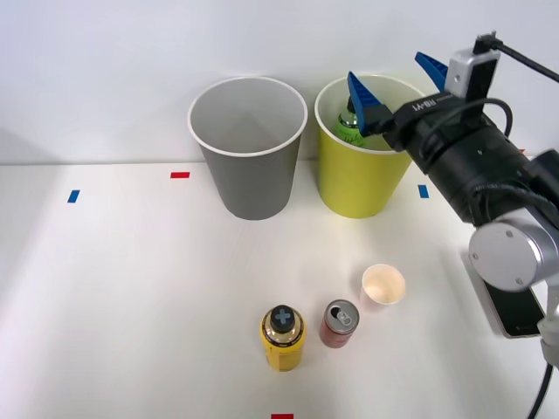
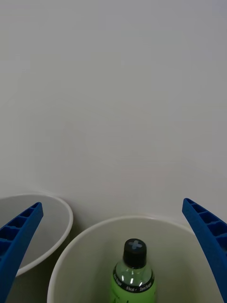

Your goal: Put cans in the gray bin, plastic bottles in the light green bin

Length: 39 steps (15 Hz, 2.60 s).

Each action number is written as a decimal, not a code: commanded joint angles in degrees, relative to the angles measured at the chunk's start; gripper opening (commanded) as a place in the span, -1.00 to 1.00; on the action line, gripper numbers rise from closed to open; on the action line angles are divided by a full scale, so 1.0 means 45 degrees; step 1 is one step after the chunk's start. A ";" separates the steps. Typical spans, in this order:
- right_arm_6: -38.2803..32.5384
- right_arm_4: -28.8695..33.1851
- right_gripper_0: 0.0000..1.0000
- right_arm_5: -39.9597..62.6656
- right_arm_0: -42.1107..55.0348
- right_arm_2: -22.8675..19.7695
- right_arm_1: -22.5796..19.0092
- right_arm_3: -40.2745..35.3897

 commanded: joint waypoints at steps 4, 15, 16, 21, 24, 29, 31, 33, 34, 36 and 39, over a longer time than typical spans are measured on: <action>0.0019 0.0101 1.00 -0.0438 0.5525 -0.0435 -0.0055 -0.4441; 0.0820 0.0686 1.00 -0.5477 1.1873 0.1245 0.2211 -0.3913; 0.0898 0.0784 1.00 -0.6473 1.1658 0.1518 0.2367 -0.2976; 0.0839 0.1780 1.00 -0.9012 1.1424 0.1831 0.2680 -0.0515; 0.0917 0.1819 1.00 -0.9012 1.2029 0.1909 0.2875 -0.0476; -0.0235 0.3714 1.00 -0.9012 1.2576 0.1381 0.3090 -0.0378; -0.4005 0.6683 1.00 -0.9715 1.2576 0.0913 0.3656 0.0481; -0.5020 0.8089 1.00 -1.0789 1.2654 0.0737 0.4203 0.1262; -0.4884 0.8499 1.00 -1.1004 1.2830 0.0795 0.4164 0.1321; -0.3204 0.8401 1.00 -1.1375 1.3357 0.1108 0.3793 0.1321; -0.1270 0.7386 1.00 -1.1688 1.4275 0.1889 0.3383 0.1321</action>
